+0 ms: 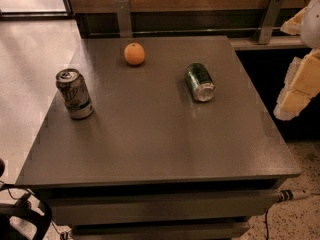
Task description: Place green can upright
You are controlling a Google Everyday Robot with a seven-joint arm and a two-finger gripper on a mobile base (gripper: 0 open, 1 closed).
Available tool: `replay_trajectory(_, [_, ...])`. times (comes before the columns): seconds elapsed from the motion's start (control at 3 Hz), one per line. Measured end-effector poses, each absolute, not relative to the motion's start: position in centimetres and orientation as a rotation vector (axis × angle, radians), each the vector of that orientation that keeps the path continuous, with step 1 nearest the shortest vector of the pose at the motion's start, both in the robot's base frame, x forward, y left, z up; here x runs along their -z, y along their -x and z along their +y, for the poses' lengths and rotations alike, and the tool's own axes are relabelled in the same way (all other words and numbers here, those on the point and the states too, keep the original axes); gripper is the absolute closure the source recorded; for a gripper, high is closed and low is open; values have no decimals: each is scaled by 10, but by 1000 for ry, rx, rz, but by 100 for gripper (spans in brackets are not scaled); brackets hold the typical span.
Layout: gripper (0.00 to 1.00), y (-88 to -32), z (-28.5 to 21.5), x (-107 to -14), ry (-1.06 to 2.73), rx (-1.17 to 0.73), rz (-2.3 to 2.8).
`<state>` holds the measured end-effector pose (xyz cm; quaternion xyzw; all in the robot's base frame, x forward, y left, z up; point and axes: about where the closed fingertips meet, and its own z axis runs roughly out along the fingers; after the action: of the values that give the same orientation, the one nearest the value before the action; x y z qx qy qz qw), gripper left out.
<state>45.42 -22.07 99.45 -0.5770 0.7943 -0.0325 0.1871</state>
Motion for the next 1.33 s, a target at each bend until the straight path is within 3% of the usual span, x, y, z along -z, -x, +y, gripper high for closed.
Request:
replay_trajectory(0.67, [0,-521,-228,-1014,1216,-168,2377])
replay_trajectory(1.33, [0,-592,-205,-1004,819,-259,2577])
